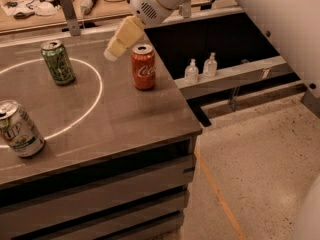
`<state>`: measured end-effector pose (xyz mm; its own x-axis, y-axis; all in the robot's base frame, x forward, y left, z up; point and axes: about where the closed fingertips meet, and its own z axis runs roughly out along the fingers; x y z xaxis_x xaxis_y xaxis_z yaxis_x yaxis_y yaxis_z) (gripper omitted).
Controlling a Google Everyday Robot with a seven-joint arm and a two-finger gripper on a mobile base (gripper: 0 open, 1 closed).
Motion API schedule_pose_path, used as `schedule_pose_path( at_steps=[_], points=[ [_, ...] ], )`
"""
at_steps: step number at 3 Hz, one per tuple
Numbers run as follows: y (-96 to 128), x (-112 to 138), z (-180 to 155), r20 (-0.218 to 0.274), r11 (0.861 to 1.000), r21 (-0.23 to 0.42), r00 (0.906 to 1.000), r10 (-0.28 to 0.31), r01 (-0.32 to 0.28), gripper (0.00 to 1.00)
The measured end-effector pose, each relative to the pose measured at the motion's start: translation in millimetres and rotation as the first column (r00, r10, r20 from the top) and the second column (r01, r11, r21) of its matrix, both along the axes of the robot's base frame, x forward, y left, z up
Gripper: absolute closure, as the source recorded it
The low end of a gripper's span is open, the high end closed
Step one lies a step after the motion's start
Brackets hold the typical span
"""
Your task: Move green can near 7up can
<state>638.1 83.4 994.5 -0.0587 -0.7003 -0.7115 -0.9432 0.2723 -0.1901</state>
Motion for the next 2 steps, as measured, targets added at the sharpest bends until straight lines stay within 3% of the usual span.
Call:
schedule_pose_path(
  at_steps=[1,2],
  points=[
    [36.7,-13.7,-0.5,0.041,0.998,0.046,0.998,0.048,-0.05,0.0],
    [36.7,-13.8,-0.5,0.041,0.998,0.046,0.998,0.048,-0.05,0.0]
  ],
)
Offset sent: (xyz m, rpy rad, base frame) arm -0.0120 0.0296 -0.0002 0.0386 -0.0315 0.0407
